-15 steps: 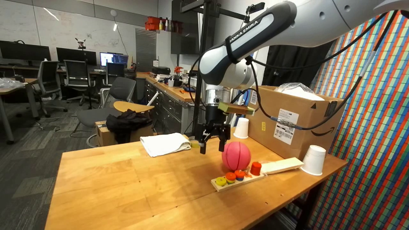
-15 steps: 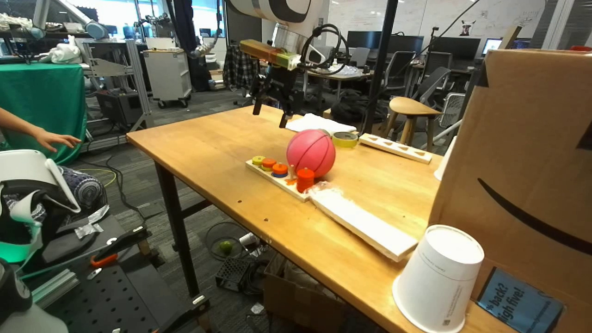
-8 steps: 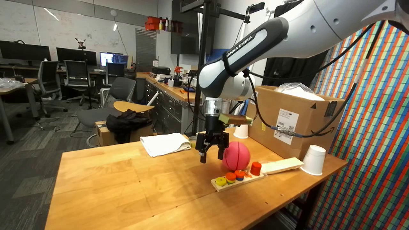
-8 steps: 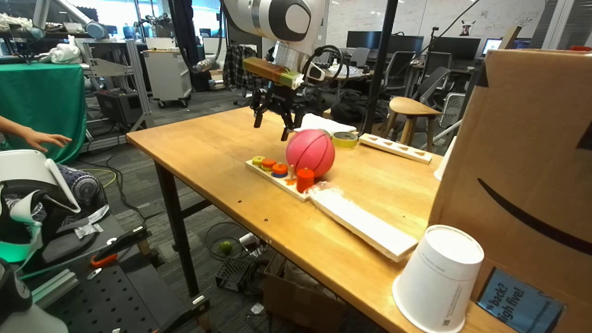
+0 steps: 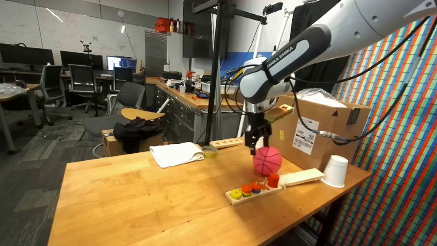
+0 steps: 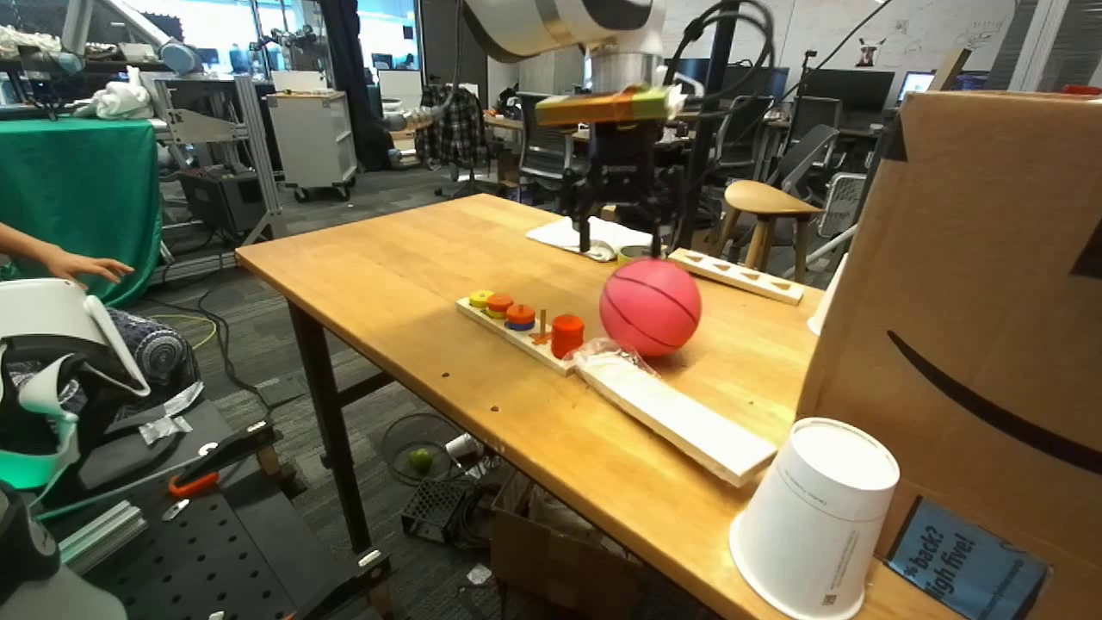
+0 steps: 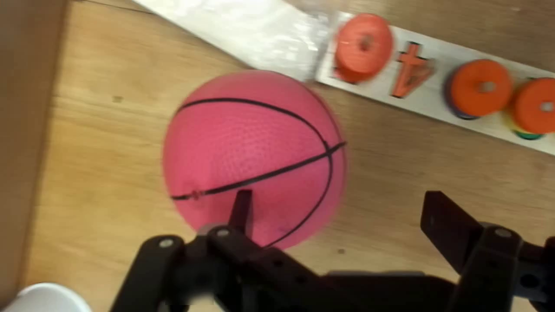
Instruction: Push the ball toy forward.
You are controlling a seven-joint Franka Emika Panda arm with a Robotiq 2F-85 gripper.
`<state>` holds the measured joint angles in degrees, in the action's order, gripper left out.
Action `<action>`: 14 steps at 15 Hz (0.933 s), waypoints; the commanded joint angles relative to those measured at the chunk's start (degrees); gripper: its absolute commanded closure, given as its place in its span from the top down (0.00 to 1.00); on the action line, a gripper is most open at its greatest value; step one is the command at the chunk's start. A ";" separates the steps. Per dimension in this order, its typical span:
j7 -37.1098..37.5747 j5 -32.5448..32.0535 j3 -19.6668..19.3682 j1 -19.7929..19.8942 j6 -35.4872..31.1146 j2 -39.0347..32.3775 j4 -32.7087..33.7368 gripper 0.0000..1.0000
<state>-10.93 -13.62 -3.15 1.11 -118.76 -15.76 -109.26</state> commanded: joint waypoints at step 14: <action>0.23 -18.91 2.59 -0.89 -9.89 18.02 -4.99 1.00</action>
<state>-10.26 -30.45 -1.38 0.84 -127.10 0.01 -111.95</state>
